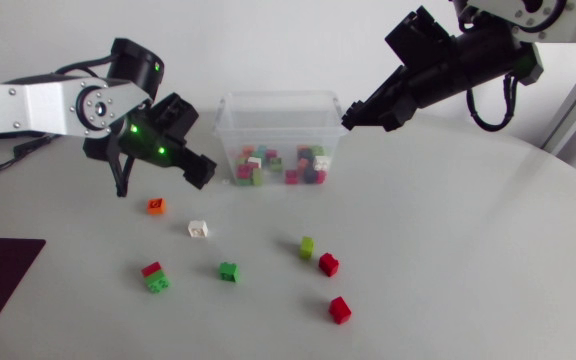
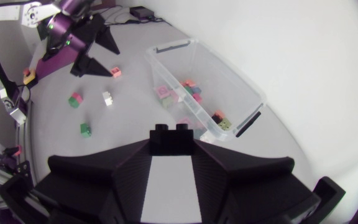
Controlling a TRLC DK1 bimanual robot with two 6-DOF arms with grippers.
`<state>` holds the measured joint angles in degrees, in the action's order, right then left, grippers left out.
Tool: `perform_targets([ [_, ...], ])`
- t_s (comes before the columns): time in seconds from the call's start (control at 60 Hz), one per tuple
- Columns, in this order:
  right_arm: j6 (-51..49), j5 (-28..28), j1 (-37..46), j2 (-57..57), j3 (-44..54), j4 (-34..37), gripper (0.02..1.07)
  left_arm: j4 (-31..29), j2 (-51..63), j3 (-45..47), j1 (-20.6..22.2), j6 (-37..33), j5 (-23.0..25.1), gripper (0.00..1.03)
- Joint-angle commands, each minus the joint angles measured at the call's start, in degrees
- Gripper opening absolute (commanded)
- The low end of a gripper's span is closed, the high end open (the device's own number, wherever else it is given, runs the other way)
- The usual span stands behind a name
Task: Place the duplo bricks in the container
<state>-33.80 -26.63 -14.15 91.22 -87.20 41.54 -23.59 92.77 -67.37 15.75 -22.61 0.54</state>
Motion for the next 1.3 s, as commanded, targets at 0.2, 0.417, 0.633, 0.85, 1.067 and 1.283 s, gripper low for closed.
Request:
perform_targets([
  [0.2,5.5,-0.3,-0.7,4.0,-5.6,-1.6,0.34,1.0,1.2,6.6,-4.1,-19.0,6.5,0.96],
  [0.417,5.6,-0.6,-1.5,5.4,-7.5,-1.6,0.34,-3.7,6.0,6.6,-4.7,-36.1,9.7,0.96],
  [0.633,5.5,-0.7,-2.3,7.8,-11.1,-0.6,0.34,-10.4,10.9,3.0,-4.2,-45.2,9.8,0.93],
  [0.85,5.4,-0.7,-3.2,10.5,-14.0,0.4,0.34,-13.8,14.3,-0.2,-3.4,-49.4,7.5,0.89],
  [1.067,5.0,-1.0,-3.5,11.3,-15.0,0.8,0.34,-12.1,16.7,-2.0,-2.9,-50.9,6.2,0.89],
  [1.283,4.9,-1.1,-3.5,12.8,-17.5,1.6,0.34,-11.1,19.6,-4.3,-2.8,-51.3,5.9,0.7],
])
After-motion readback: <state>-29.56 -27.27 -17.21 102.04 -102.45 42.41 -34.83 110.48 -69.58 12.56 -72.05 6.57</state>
